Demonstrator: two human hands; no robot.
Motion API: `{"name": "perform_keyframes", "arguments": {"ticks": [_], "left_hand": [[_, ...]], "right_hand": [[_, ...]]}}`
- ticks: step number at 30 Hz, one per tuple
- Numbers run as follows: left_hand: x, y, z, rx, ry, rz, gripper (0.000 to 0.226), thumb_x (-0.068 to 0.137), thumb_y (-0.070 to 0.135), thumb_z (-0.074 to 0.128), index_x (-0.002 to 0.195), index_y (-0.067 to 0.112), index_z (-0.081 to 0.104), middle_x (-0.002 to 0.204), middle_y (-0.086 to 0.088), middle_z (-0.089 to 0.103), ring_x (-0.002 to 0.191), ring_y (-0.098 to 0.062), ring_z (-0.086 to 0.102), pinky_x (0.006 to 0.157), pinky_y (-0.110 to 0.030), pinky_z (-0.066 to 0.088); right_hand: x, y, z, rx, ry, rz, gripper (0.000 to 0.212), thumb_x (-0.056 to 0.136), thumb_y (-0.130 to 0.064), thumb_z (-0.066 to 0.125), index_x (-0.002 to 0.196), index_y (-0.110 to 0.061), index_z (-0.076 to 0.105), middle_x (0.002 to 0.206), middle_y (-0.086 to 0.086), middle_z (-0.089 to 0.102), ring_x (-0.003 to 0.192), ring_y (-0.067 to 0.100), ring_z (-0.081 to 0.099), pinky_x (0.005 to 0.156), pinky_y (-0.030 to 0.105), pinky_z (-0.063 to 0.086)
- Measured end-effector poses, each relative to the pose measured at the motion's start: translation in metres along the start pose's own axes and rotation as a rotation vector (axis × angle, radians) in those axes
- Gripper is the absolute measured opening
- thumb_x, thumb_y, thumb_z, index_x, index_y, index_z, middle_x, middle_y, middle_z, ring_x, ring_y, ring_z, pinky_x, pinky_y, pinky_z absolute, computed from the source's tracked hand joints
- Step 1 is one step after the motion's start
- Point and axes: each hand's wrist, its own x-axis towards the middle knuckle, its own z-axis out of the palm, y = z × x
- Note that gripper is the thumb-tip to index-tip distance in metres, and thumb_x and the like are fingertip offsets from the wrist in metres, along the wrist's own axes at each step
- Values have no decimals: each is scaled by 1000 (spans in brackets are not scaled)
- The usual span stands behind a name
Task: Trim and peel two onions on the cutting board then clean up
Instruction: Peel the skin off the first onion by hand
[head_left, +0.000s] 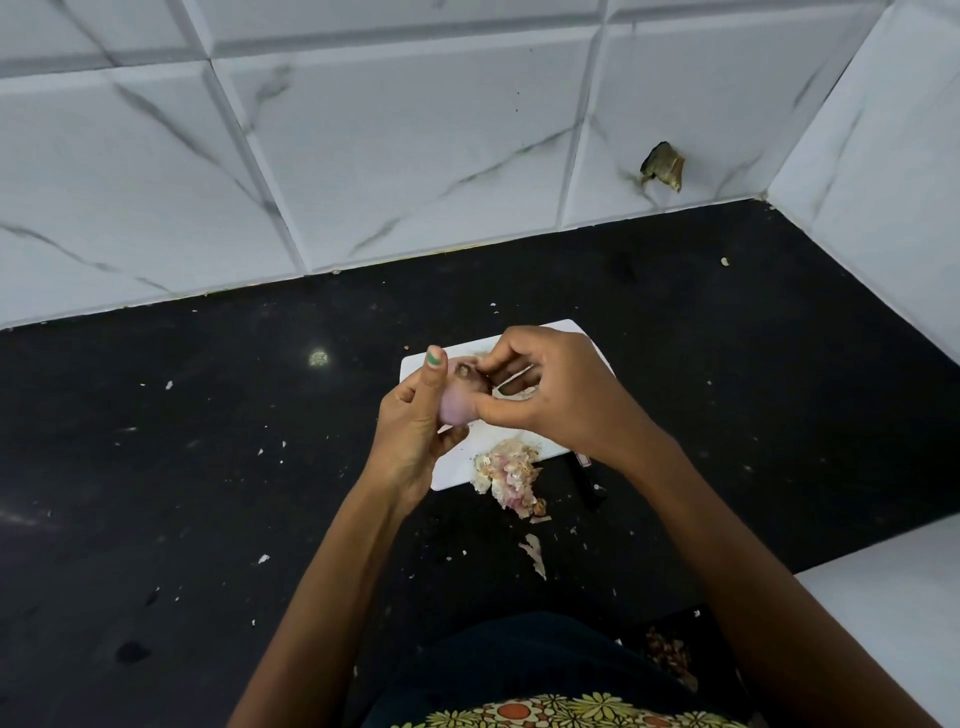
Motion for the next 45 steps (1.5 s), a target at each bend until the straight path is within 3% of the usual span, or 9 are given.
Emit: {"name": "perform_keyframes", "arguments": {"ticks": [6, 13, 18, 22, 26, 33, 36, 38, 45], "left_hand": [[0, 1, 7, 45, 50, 12, 70, 54, 74, 56, 83, 12, 68, 76, -7, 67, 68, -9, 63, 65, -27, 50], [-2, 1, 9, 31, 77, -61, 78, 55, 76, 51, 98, 13, 65, 92, -7, 66, 75, -15, 66, 63, -28, 55], [-1, 3, 10, -45, 74, -123, 104, 48, 83, 51, 117, 7, 62, 88, -6, 65, 67, -11, 63, 56, -22, 52], [-3, 3, 11, -37, 66, -130, 95, 58, 79, 49, 120, 8, 60, 92, -6, 64, 67, -10, 63, 57, -22, 53], [-4, 4, 10, -46, 38, -134, 89, 66, 74, 52, 126, 8, 57, 99, -9, 63, 72, -12, 64, 58, -23, 53], [-1, 5, 6, -169, 14, -224, 78, 79, 66, 55, 129, 7, 56, 94, -12, 66, 68, -14, 68, 52, -20, 56], [0, 3, 5, -139, 27, -205, 62, 88, 62, 50, 118, 8, 59, 88, -9, 65, 59, -11, 64, 51, -19, 54], [0, 2, 6, -84, 26, -169, 58, 91, 60, 47, 113, 9, 61, 87, -7, 68, 60, -10, 64, 52, -20, 54], [0, 3, 5, -27, 10, -120, 49, 93, 58, 44, 96, 15, 67, 82, -5, 70, 63, -8, 65, 55, -20, 55]], "right_hand": [[4, 0, -1, -29, 2, 5, 19, 72, -17, 80, 78, -3, 68, 71, 4, 70, 63, 16, 66, 62, 36, 55], [6, 11, 0, -85, 35, -6, 9, 82, -6, 68, 74, -3, 66, 67, 6, 64, 60, 9, 56, 55, 19, 44], [6, 15, -2, 45, -13, 65, 11, 90, -16, 61, 90, -8, 69, 82, 3, 69, 75, 18, 66, 70, 39, 56], [5, 14, -2, 39, -37, 39, 20, 84, -19, 71, 103, -17, 66, 96, -5, 68, 80, 9, 64, 68, 24, 55], [6, 14, 3, 60, 66, -41, 5, 86, -9, 68, 91, -10, 69, 86, -5, 68, 80, 6, 63, 68, 13, 49], [2, 27, 0, 4, 12, 97, 25, 90, 3, 50, 95, -16, 65, 97, -1, 66, 83, 6, 65, 71, 18, 52], [-2, 18, -1, 86, -65, 85, 21, 84, -12, 68, 100, -24, 65, 105, -3, 64, 89, 5, 62, 71, 20, 54], [-2, 15, 2, 30, -72, 56, 33, 76, -19, 78, 106, -22, 65, 105, -5, 63, 87, 5, 60, 69, 20, 54], [2, 10, 4, 89, -15, 44, 24, 71, -6, 77, 91, -16, 69, 90, -4, 64, 74, 7, 63, 63, 18, 52]]}}
